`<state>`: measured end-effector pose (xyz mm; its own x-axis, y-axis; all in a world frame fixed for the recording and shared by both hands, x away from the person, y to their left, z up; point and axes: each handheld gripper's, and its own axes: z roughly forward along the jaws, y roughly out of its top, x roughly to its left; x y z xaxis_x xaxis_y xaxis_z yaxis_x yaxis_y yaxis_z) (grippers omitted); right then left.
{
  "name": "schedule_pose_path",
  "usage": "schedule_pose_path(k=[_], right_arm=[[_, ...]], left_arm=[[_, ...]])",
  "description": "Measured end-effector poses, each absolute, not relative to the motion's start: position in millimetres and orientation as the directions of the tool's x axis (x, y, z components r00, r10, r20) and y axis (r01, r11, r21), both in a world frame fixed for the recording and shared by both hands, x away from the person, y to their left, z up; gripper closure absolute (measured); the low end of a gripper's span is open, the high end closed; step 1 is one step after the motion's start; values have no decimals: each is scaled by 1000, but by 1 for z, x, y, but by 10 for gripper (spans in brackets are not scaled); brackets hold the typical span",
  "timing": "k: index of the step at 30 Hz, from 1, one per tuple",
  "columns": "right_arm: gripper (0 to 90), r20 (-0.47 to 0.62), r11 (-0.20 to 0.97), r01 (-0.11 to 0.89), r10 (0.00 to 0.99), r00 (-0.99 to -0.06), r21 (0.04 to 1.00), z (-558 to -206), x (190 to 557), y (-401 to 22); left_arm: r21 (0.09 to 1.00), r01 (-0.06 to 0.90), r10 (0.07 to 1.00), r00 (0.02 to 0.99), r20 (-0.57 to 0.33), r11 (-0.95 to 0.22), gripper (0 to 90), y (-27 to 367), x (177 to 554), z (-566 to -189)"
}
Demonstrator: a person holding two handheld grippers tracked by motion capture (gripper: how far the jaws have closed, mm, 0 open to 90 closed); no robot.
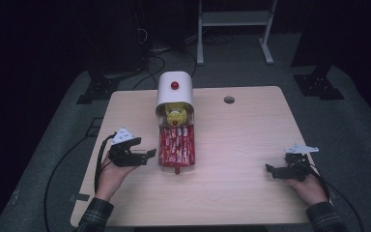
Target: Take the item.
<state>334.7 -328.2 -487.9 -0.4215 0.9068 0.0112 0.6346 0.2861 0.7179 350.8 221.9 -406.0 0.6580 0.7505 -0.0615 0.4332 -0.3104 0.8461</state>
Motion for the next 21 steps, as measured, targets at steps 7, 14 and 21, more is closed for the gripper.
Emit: schedule_pose_path(k=[7,14,21], right_arm=[[29,12,286,635,907,-421,718,-488,335,-328],[29,11,286,635,907,-422,718,-488,335,-328],[30,11,286,635,907,-422,718,-488,335,-328]], left_arm=[[851,429,747,662,-68,-303,214,219,353,-403],[858,419,741,668,-71,-296,240,212,355,-400],[859,414,733,676,-70,-300,260,205,358,-398]])
